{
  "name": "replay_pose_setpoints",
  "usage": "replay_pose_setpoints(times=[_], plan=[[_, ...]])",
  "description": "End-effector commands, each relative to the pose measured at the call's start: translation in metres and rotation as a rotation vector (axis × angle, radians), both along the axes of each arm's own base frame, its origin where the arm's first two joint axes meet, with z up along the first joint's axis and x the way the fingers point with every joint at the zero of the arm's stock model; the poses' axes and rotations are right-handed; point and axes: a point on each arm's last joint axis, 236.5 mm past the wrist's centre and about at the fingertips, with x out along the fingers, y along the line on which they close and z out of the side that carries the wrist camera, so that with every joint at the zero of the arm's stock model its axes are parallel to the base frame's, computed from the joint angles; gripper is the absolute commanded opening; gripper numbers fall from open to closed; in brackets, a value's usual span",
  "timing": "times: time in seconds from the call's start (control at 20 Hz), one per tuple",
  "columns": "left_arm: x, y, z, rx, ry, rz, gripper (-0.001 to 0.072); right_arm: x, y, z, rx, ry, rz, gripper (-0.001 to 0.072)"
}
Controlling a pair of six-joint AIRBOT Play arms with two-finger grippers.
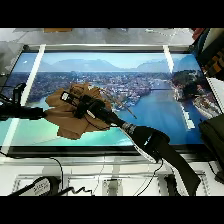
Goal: Fold the clothes and pants, and hang the long-sleeved shirts on hangers.
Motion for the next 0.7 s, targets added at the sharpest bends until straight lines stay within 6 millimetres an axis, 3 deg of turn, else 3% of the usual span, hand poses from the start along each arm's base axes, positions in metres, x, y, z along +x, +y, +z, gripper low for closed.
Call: replay_pose_setpoints(times=[0.0,0.1,0.2,0.35,0.4,0.65], plan=[[0.002,-0.004,0.002,-0.022,-0.009,0.004,0.0015,-0.001,-0.006,-0.017,-0.047,0.019,0.001,0.0619],[0.004,-0.006,0.003,-0.032,-0.014,0.006,0.0015,0.002,-0.010,-0.020,-0.061,0.012,-0.001,0.0586],[0.004,-0.006,0.003,-0.031,-0.014,0.006,0.0015,0.010,-0.018,-0.021,-0.078,-0.003,-0.008,0.0492],[0.004,-0.006,0.003,-0.030,-0.015,0.006,0.0015,0.021,-0.030,-0.020,-0.091,0.005,-0.033,0.0111],[0.005,-0.005,0.004,-0.028,-0.019,0.009,0.0015,0.023,-0.032,-0.016,-0.092,0.004,-0.036,0.0045],[0.007,-0.004,0.004,-0.023,-0.028,0.015,0.0015,0.039,-0.039,0.040,-0.044,-0.060,-0.061,0.0032]])
